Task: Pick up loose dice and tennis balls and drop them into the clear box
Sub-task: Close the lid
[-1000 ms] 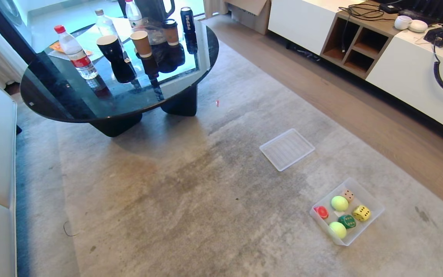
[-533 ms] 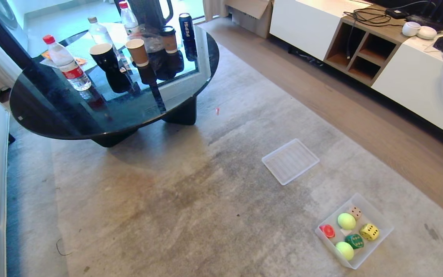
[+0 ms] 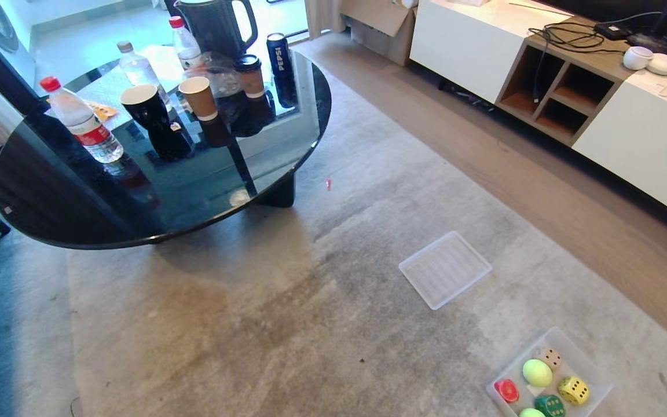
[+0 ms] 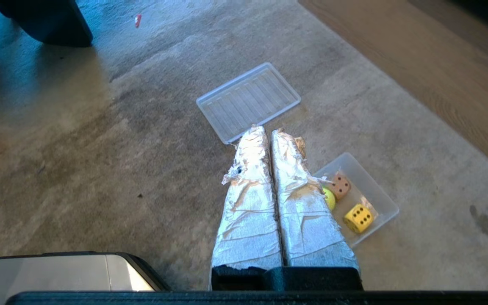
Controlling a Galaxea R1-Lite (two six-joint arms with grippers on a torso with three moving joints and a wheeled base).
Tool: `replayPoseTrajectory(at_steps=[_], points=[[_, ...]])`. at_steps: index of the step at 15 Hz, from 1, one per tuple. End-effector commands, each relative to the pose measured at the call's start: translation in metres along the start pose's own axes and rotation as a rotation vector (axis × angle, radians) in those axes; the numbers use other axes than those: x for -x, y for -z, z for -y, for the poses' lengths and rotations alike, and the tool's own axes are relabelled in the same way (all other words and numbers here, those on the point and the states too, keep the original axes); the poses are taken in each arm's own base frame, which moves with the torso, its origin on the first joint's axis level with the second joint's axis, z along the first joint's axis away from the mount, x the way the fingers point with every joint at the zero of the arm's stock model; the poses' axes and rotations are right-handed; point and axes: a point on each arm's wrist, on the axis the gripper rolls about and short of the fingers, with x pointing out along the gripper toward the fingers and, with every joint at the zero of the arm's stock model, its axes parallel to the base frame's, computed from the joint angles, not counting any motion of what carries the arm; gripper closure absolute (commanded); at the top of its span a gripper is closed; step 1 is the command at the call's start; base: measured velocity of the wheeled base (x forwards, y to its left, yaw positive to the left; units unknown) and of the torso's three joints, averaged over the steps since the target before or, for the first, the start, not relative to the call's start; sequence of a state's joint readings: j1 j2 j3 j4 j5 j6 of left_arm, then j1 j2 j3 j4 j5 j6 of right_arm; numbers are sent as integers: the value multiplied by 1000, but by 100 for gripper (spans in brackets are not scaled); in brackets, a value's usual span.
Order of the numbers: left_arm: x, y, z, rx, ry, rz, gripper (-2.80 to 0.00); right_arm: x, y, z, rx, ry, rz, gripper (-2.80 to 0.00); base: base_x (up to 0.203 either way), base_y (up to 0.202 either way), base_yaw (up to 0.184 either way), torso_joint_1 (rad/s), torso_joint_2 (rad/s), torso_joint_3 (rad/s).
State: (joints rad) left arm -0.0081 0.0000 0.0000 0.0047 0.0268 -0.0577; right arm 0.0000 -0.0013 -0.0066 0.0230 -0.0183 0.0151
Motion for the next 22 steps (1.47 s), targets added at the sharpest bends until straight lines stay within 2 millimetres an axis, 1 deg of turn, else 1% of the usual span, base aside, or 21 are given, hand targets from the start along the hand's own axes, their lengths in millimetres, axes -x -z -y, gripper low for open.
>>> replayPoseTrajectory(at_steps=[1,7,22], points=[[0,0,0,1,-1,0,0,0,0,0,0,0,0,0,186,0,2,2,7,2],[0,0,0,-1,-1,-1,0,0,0,0,0,0,1,0,175,0,-2,4,2,3],[0,0,0,4,-1,-1,0,0,0,0,0,0,1,0,0,0,0,0,0,0]])
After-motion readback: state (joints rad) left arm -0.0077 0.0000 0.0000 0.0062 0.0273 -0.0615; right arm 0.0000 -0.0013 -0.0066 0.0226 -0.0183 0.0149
